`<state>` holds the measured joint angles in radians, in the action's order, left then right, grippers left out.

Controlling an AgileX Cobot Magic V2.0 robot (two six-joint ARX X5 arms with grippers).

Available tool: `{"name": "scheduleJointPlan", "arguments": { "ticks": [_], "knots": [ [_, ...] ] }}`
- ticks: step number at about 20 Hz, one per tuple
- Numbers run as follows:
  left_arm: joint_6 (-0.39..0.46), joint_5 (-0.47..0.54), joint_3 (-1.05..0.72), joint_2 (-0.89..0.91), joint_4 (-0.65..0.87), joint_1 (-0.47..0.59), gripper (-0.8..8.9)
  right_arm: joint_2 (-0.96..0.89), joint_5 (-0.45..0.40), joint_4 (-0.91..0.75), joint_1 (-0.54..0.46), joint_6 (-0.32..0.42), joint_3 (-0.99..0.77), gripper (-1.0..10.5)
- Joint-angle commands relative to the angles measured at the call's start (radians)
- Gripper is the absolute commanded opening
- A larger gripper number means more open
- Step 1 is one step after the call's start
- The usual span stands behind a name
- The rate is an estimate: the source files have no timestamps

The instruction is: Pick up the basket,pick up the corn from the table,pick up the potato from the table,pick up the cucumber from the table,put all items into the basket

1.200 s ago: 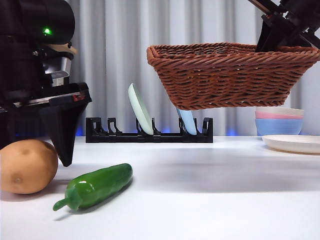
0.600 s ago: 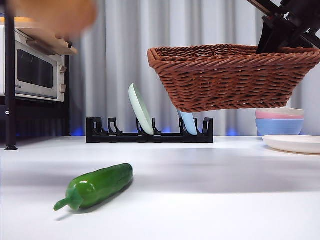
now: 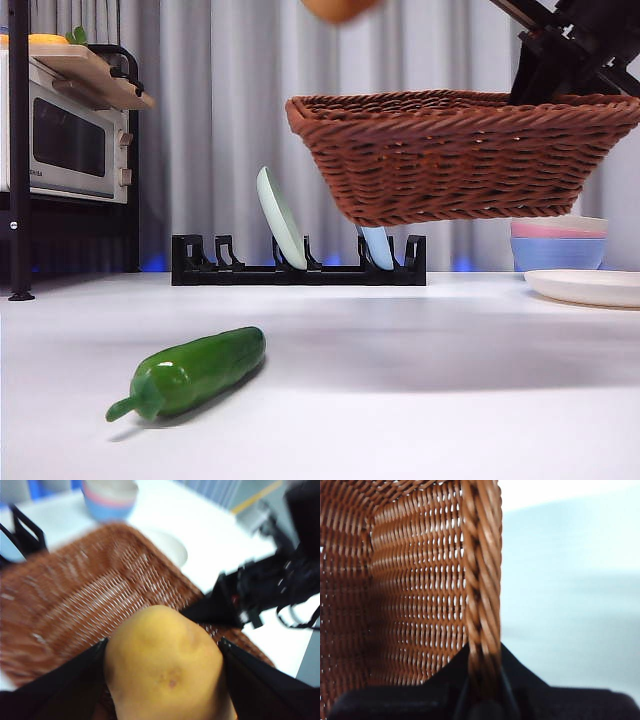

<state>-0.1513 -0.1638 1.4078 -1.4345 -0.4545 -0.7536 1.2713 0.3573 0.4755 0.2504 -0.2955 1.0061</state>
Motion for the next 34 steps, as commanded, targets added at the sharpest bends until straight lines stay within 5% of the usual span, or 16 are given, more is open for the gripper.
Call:
{"name": "scheduleJointPlan", "arguments": {
  "ticks": [1, 3, 6, 14, 22, 26, 34],
  "knots": [
    [-0.002, 0.057, -0.012, -0.063, 0.004, -0.028, 0.01, -0.002, 0.01, -0.014, 0.008, -0.003, 0.011, -0.2],
    [-0.003, 0.083, -0.012, -0.106, -0.005, -0.043, 0.85, -0.002, 0.009, -0.002, 0.009, -0.003, 0.011, -0.2],
    [-0.003, 0.086, -0.012, -0.127, -0.038, -0.051, 5.75, -0.002, 0.008, 0.013, 0.009, -0.002, 0.011, -0.2],
    [-0.019, 0.071, -0.012, -0.1, -0.085, -0.06, 5.85, -0.002, 0.008, 0.016, 0.009, -0.002, 0.011, -0.2],
    [-0.06, 0.104, -0.012, 0.254, -0.535, -0.094, 5.85, -0.002, 0.008, 0.016, 0.008, -0.002, 0.011, -0.2],
    [-0.093, 0.176, -0.025, 0.285, -0.715, -0.132, 5.84, -0.002, 0.008, 0.016, 0.008, -0.002, 0.011, -0.2],
    [-0.163, 0.224, -0.317, 0.204, -0.429, -0.187, 5.84, -0.002, 0.007, 0.013, 0.006, 0.018, 0.011, -0.2]
  ]
}}
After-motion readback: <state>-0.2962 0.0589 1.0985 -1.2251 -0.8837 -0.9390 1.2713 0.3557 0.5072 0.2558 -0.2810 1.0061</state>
